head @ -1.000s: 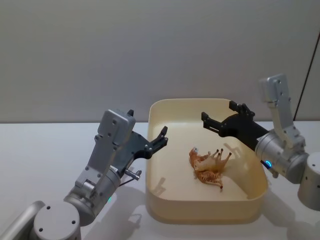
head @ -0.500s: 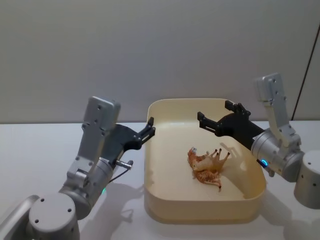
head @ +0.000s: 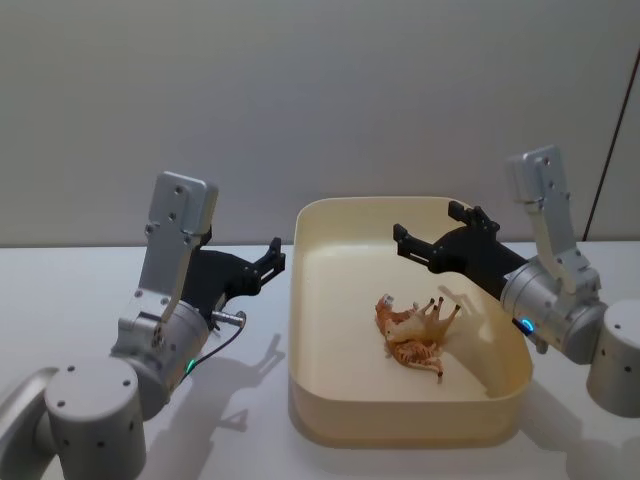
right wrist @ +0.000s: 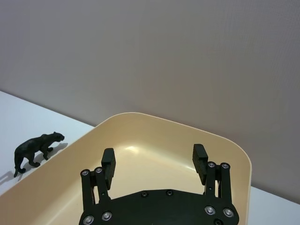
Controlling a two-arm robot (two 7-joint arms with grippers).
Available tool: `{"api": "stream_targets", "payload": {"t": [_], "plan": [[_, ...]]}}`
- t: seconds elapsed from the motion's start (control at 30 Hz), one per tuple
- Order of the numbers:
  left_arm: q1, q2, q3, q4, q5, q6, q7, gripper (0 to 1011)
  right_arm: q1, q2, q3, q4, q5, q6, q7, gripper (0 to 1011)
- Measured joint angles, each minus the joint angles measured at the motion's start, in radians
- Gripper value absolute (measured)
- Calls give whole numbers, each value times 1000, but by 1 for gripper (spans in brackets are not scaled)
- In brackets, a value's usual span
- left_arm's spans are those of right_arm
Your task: Pick up the toy alternately with two hands and place it into the central storage box.
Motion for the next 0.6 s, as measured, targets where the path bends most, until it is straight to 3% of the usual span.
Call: {"api": "stream_targets", "payload": {"t": [0.27,0.6], "plan": [[-54,-14,-20,67,-16,93,-50,1001,1,-1,0,1,0,0,0,1001],[-102,-35,-37,145,-38,158,-66,1001,1,-1,0,1,0,0,0,1001]]}}
